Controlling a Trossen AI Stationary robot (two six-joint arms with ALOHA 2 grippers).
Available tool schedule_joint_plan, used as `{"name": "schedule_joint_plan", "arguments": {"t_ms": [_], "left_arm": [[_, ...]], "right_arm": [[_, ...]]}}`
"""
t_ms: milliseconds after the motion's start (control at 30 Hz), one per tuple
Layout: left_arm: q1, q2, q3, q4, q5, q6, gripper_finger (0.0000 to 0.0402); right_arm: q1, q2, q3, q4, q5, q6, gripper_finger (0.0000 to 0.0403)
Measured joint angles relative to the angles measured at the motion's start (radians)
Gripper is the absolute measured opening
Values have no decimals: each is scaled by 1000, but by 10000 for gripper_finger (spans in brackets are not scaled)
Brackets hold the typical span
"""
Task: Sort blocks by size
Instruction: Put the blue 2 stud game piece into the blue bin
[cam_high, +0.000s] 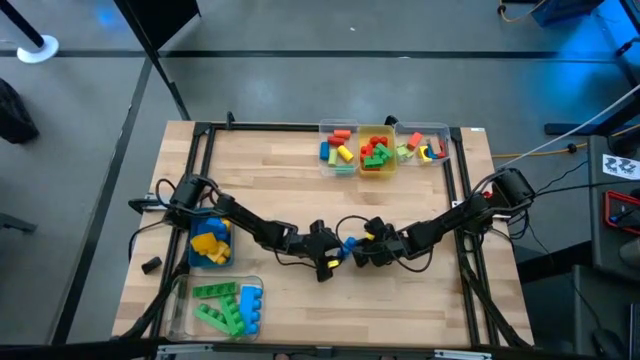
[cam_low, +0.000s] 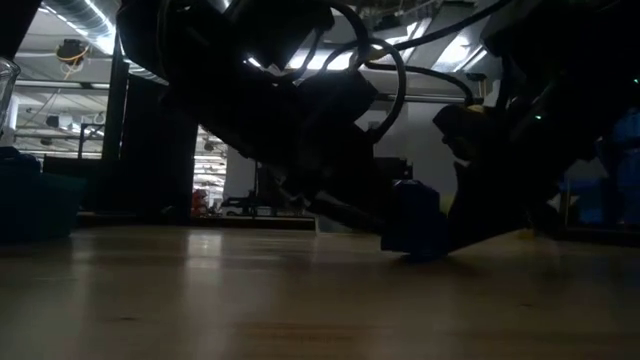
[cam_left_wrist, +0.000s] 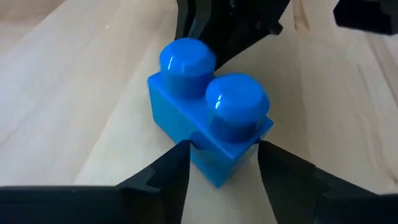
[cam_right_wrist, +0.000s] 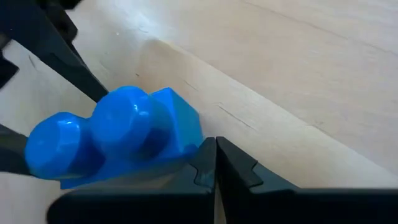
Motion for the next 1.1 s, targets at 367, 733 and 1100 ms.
{"name": "schedule_joint_plan", "arguments": {"t_ms": [367, 733, 1100], "left_arm": [[-24, 0, 0, -70, 2, -45, 213], [-68, 0, 0, -62, 5, -100, 214], [-50, 0, 0, -36, -63, -125, 214]], "right_arm": [[1, 0, 0, 0, -30, 3, 14], [1, 0, 0, 0, 76, 0, 14], [1, 0, 0, 76, 8, -23, 14]]}}
